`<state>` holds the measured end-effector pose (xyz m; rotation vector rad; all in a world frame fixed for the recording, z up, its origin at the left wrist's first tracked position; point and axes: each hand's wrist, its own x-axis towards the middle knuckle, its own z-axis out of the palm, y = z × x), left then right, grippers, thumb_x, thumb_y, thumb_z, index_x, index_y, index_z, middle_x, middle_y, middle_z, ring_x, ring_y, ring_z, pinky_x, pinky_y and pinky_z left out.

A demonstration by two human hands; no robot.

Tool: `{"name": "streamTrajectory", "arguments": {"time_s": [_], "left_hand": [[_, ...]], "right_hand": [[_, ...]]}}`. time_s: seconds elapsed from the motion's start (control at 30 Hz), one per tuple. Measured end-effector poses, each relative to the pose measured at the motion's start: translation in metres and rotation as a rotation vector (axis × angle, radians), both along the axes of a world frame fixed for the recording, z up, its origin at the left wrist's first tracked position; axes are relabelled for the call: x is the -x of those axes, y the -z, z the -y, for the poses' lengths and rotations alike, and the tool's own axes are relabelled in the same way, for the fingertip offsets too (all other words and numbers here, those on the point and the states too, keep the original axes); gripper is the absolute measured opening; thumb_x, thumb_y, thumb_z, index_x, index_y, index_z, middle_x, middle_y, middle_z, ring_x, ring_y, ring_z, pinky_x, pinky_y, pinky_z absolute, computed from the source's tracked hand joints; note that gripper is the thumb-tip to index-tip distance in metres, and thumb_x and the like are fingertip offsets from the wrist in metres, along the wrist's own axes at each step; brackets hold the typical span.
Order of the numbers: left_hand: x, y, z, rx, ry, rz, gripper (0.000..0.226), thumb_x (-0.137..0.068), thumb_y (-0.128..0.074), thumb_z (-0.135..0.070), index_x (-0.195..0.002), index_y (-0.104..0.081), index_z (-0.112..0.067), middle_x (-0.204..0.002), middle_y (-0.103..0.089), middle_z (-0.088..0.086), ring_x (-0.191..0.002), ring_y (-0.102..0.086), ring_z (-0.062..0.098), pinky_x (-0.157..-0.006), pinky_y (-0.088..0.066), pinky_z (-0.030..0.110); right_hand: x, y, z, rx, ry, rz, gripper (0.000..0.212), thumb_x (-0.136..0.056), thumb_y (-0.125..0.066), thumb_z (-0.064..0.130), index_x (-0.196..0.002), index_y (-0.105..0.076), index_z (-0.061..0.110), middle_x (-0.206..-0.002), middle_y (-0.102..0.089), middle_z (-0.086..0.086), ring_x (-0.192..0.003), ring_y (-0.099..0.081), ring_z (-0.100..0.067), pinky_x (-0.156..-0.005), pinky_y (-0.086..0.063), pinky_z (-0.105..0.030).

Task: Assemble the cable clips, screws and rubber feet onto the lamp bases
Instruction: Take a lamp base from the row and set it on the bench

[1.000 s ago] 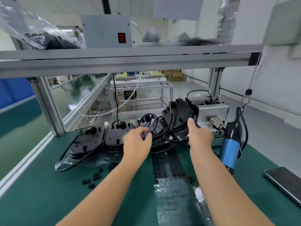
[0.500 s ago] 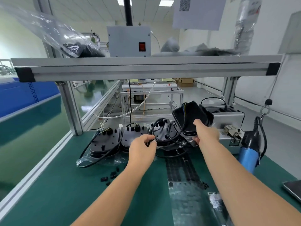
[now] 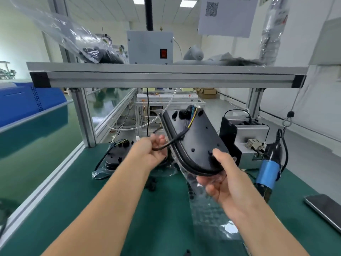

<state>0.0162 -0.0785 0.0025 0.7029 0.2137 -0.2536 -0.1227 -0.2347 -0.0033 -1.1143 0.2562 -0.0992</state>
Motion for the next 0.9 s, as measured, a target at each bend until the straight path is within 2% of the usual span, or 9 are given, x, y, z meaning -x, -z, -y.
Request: {"name": "streamTrajectory", "arguments": {"time_s": [0.07, 0.17, 0.27, 0.4, 0.5, 0.57, 0.73, 0.83, 0.9], "left_hand": [[0.013, -0.011, -0.021, -0.156, -0.059, 0.119, 0.025, -0.104, -0.039, -0.022, -0.098, -0.058, -0.007, -0.048, -0.058, 0.001, -0.036, -0.051, 0.010, -0.038, -0.045, 0.018], [0.039, -0.016, -0.062, -0.420, -0.123, 0.298, 0.028, -0.104, -0.038, -0.027, -0.109, -0.063, -0.015, -0.054, -0.062, -0.002, -0.041, -0.053, 0.008, -0.039, -0.044, 0.018], [0.067, -0.006, -0.091, -0.620, -0.129, 0.345, 0.029, -0.105, -0.036, -0.031, -0.110, -0.064, -0.025, -0.060, -0.066, -0.001, -0.047, -0.059, 0.008, -0.044, -0.049, 0.019], [0.097, 0.029, -0.110, -0.781, -0.057, 0.277, 0.029, -0.103, -0.037, -0.038, -0.104, -0.066, -0.036, -0.095, -0.070, 0.001, -0.087, -0.066, 0.013, -0.066, -0.058, 0.038], [0.113, 0.057, -0.114, -0.853, -0.067, 0.268, 0.017, -0.098, -0.051, -0.035, -0.100, -0.068, -0.036, -0.115, -0.062, -0.004, -0.107, -0.058, 0.015, -0.058, -0.057, 0.037], [0.119, 0.073, -0.111, -0.796, -0.061, 0.275, 0.008, -0.092, -0.063, -0.024, -0.097, -0.066, -0.029, -0.105, -0.064, -0.002, -0.094, -0.064, 0.012, -0.054, -0.054, 0.032], [0.127, 0.088, -0.098, -0.726, -0.059, 0.212, 0.030, -0.079, -0.075, -0.005, -0.101, -0.062, -0.021, -0.086, -0.068, 0.002, -0.059, -0.067, 0.012, -0.042, -0.048, 0.024], [0.128, 0.090, -0.100, -0.692, -0.071, 0.143, 0.026, -0.080, -0.074, -0.005, -0.100, -0.063, -0.019, -0.083, -0.067, 0.004, -0.051, -0.064, 0.012, -0.041, -0.047, 0.022], [0.129, 0.091, -0.104, -0.691, -0.061, 0.113, 0.024, -0.081, -0.073, -0.005, -0.100, -0.063, -0.018, -0.081, -0.067, 0.005, -0.050, -0.064, 0.013, -0.042, -0.048, 0.022]], "right_hand": [[0.019, 0.010, -0.010, -0.028, -0.042, -0.044, 0.049, -0.053, -0.073, 0.042, -0.084, -0.071, 0.005, -0.068, -0.069, -0.016, -0.051, -0.065, -0.018, -0.036, -0.044, -0.019], [0.044, 0.030, -0.031, -0.099, -0.156, -0.111, 0.044, -0.051, -0.078, 0.041, -0.076, -0.077, 0.005, -0.078, -0.072, -0.020, -0.060, -0.069, -0.023, -0.041, -0.050, -0.021], [0.062, 0.052, -0.059, -0.089, -0.238, -0.186, 0.046, -0.063, -0.081, 0.038, -0.091, -0.076, 0.002, -0.084, -0.074, -0.020, -0.068, -0.071, -0.025, -0.047, -0.053, -0.024], [0.080, 0.077, -0.092, -0.072, -0.243, -0.252, 0.035, -0.075, -0.080, 0.031, -0.095, -0.073, 0.003, -0.084, -0.075, -0.017, -0.068, -0.071, -0.025, -0.053, -0.055, -0.025], [0.090, 0.091, -0.105, -0.035, -0.237, -0.255, 0.032, -0.074, -0.081, 0.029, -0.093, -0.073, 0.004, -0.081, -0.075, -0.015, -0.068, -0.073, -0.027, -0.053, -0.055, -0.026], [0.094, 0.093, -0.107, -0.013, -0.237, -0.239, 0.032, -0.073, -0.082, 0.027, -0.094, -0.072, 0.005, -0.082, -0.076, -0.013, -0.071, -0.073, -0.029, -0.054, -0.056, -0.027], [0.099, 0.091, -0.094, 0.098, -0.404, -0.247, 0.044, -0.073, -0.080, 0.042, -0.100, -0.072, 0.008, -0.086, -0.076, -0.015, -0.077, -0.074, -0.032, -0.060, -0.059, -0.029], [0.098, 0.085, -0.068, 0.391, -0.551, -0.257, 0.062, -0.068, -0.071, 0.059, -0.093, -0.064, 0.003, -0.075, -0.074, -0.017, -0.061, -0.071, -0.027, -0.050, -0.054, -0.026], [0.090, 0.085, -0.045, 0.709, -0.466, -0.160, 0.054, -0.075, -0.066, 0.057, -0.084, -0.063, 0.003, -0.067, -0.073, -0.007, -0.048, -0.064, -0.016, -0.044, -0.047, -0.021]]}}
